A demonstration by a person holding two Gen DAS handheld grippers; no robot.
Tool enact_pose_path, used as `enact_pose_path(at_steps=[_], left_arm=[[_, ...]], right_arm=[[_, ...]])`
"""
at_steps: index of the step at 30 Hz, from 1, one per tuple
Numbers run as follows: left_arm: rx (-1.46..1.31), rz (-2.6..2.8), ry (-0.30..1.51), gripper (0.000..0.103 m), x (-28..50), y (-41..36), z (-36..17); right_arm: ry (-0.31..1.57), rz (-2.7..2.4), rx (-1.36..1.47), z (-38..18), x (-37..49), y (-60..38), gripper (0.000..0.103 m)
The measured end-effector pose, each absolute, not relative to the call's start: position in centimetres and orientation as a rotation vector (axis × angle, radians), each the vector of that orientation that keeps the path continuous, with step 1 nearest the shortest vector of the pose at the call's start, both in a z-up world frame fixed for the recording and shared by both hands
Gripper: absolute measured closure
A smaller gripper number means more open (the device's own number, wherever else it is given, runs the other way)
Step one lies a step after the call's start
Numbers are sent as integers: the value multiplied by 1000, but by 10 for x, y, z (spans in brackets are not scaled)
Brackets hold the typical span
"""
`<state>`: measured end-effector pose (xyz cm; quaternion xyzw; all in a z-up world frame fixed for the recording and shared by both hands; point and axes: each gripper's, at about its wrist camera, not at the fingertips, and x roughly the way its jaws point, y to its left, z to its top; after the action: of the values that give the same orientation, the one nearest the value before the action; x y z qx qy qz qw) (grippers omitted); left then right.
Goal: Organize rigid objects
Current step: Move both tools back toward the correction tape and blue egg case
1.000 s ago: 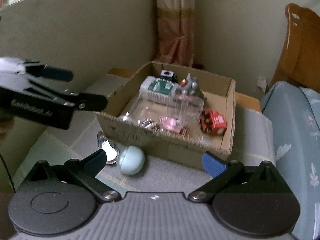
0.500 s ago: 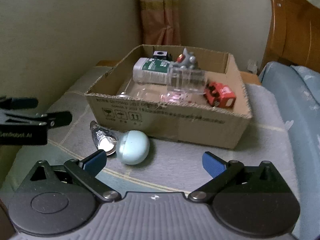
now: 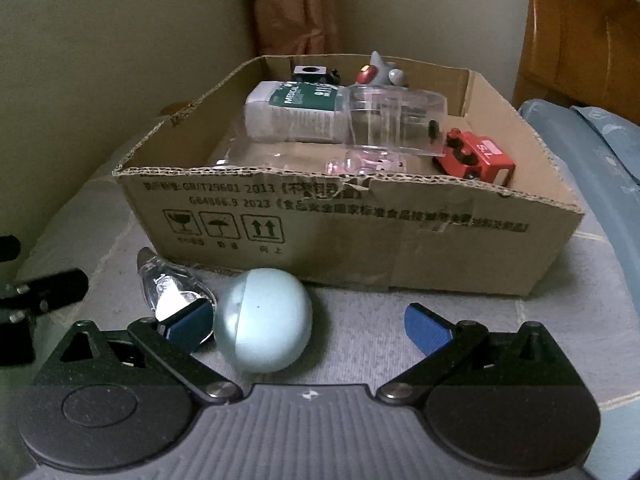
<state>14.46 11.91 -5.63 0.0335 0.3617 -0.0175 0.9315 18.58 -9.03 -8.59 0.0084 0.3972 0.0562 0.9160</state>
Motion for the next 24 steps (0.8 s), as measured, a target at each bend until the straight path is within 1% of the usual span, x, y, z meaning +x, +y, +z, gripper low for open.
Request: enact_pose_path(at_steps=[8,14,18,24], left_arm=[[91,-130,745,6,149,108,-59],[111,-194,767,6,153,95,-65],[124,-241,788,6,156,88,-70],[139,-287,823,6,164,79,-78]], right_arm=[[828,83,37,-87,185,-106,0],[843,35,-8,-87,179,-124,0],[857,37,-85,-91,174,-130,0],[866,72,-64,-92,168,-141,0]])
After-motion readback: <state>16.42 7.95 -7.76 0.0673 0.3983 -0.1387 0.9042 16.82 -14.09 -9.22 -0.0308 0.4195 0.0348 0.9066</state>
